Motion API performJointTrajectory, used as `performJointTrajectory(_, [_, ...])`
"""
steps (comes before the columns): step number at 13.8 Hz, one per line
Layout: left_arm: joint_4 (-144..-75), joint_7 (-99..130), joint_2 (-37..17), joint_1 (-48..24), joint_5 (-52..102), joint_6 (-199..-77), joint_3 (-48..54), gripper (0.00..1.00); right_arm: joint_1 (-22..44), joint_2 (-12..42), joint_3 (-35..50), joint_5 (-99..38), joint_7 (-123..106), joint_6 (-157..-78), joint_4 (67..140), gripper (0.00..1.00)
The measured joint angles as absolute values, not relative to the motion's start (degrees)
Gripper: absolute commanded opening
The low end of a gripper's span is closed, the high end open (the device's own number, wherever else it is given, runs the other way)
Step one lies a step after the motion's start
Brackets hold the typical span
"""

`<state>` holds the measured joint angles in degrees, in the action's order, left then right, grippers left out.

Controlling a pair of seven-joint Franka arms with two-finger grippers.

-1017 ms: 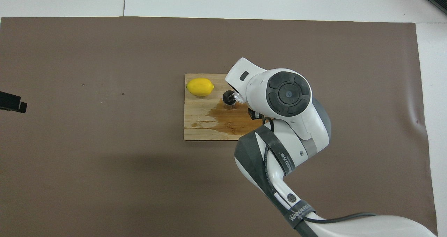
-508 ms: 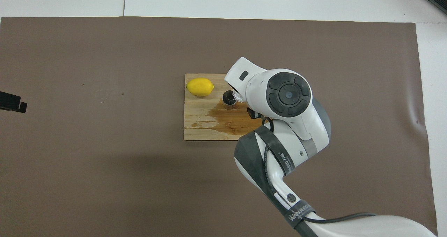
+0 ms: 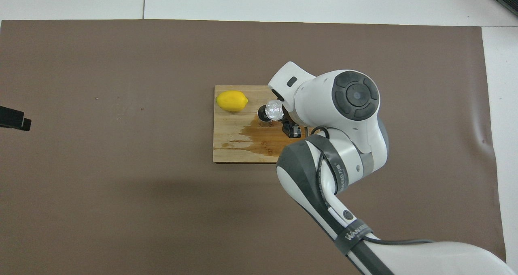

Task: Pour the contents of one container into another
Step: 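Carry the white cup with the right gripper back beside the board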

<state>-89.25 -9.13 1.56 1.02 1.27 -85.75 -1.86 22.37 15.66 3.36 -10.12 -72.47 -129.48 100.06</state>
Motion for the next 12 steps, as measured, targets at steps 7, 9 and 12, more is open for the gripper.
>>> performJointTrajectory(7, [-89.25,-9.13,1.56,1.02,1.27,-85.75,-1.86,1.0,13.69,15.65,3.28,-35.3,-92.6,-129.2,100.6,0.19])
performJointTrajectory(9, [-89.25,-9.13,1.56,1.02,1.27,-85.75,-1.86,1.0,9.77,15.59,3.23,-42.17,-98.69,-127.9,101.88,0.19])
performJointTrajectory(12, [-89.25,-9.13,1.56,1.02,1.27,-85.75,-1.86,1.0,4.06,15.5,3.2,-47.65,-106.77,-124.77,104.46,0.19])
